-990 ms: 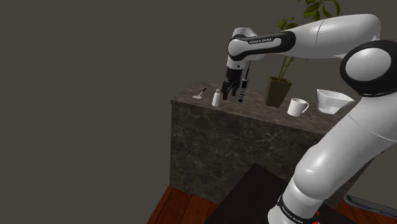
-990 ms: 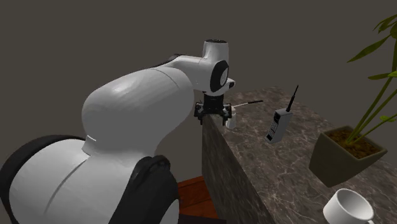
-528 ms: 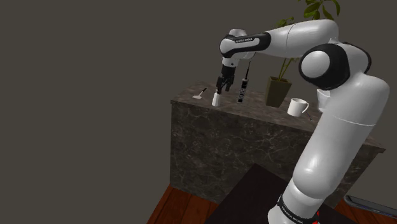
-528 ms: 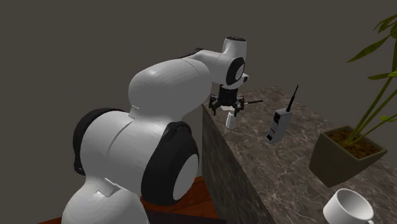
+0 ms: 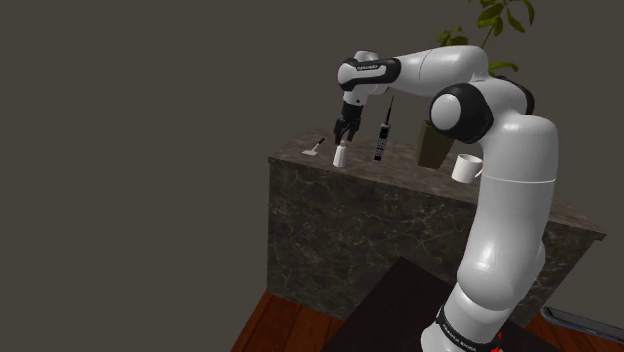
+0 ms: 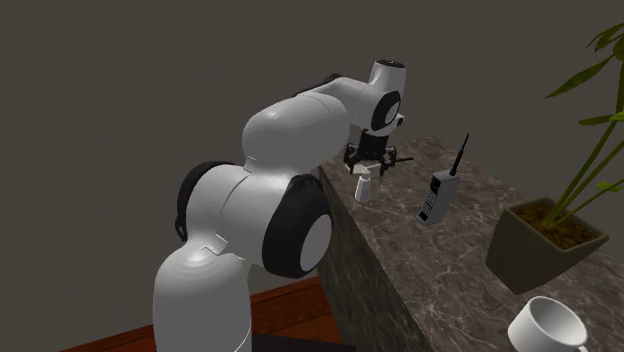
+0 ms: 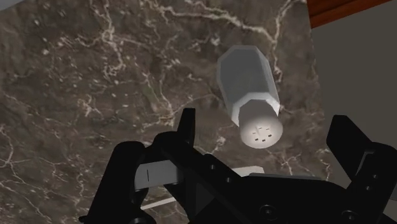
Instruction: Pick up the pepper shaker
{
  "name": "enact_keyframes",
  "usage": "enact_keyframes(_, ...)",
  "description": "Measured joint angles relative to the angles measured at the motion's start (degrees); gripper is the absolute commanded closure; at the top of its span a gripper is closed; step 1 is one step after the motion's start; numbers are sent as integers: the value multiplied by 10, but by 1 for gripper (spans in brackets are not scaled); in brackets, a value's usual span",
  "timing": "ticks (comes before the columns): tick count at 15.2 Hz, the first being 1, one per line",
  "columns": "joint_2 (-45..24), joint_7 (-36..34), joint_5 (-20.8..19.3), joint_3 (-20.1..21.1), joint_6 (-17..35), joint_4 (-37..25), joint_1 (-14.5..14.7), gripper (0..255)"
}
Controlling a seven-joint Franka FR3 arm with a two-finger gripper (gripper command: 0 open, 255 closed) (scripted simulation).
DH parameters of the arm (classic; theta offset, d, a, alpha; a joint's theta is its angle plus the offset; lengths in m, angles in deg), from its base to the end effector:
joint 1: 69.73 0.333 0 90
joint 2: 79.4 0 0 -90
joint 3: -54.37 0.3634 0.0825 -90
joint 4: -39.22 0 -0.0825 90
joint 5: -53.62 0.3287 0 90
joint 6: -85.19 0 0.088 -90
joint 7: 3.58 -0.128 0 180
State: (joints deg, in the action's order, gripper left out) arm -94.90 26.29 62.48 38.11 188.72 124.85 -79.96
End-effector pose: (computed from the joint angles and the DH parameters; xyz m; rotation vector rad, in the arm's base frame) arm 0.5597 -0.2353 0.5601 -3.0958 -0.0596 -0.1283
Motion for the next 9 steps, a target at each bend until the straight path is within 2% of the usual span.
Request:
enact_keyframes(5,-1,4,2,1,36,35,1,0)
enact_keyframes(6,-2,5,2,1,39,37,1,255)
enact_keyframes(9,-2,5,3,1,43,39,1,255)
